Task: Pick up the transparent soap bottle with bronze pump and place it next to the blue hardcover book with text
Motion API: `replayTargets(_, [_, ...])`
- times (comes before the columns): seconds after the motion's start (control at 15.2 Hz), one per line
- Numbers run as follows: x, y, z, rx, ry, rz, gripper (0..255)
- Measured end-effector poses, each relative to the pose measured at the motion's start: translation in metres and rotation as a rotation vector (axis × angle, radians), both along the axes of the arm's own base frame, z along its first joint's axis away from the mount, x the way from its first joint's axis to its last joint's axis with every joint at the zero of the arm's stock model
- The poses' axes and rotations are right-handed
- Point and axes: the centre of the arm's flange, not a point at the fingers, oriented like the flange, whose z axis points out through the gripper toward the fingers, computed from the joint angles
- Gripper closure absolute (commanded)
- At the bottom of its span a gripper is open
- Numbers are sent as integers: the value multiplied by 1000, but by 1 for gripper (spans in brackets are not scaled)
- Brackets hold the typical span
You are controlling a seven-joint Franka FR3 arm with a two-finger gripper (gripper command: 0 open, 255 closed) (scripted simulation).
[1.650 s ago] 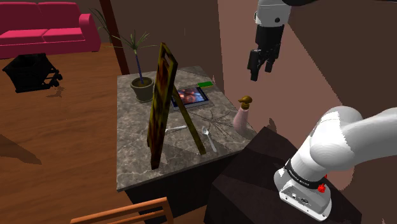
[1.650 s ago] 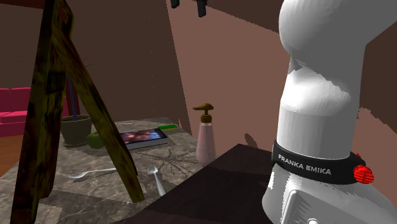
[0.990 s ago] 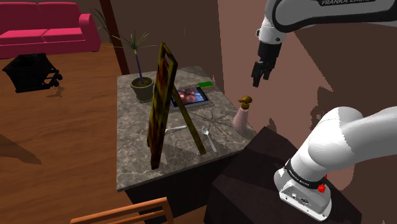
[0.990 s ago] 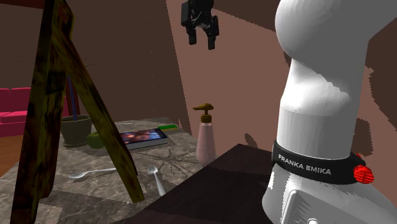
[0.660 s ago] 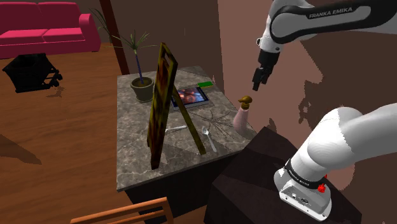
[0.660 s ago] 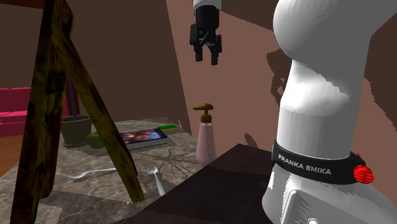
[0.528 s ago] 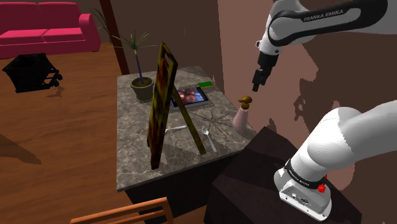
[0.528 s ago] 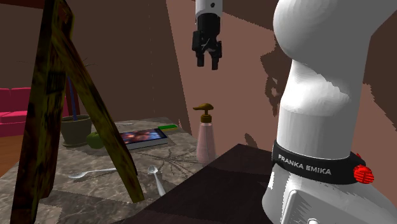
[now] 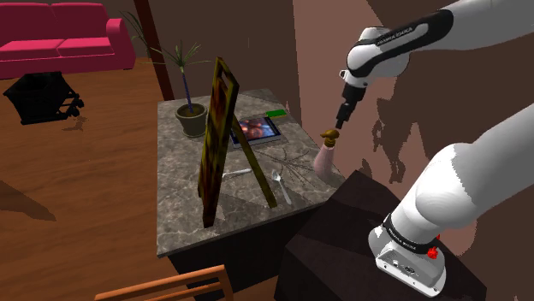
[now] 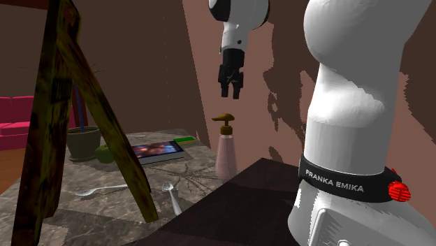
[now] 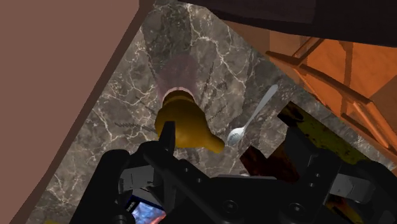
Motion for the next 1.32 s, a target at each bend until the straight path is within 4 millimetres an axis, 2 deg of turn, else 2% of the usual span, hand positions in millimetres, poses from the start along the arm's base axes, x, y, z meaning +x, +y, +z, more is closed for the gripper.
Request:
replayTargets(0.26, [17, -35, -39, 28, -21, 35, 0])
replayTargets(0.4, [20, -40, -51, 32, -26, 43, 0])
replayTargets(0.79, [21, -36, -82, 33, -28, 46, 0])
replayTargets(1.19, [21, -36, -86, 33, -29, 46, 0])
replayTargets(1.25, [21, -36, -86, 33, -29, 46, 255])
replayTargets(1.32, [21, -36, -86, 33, -29, 46, 255])
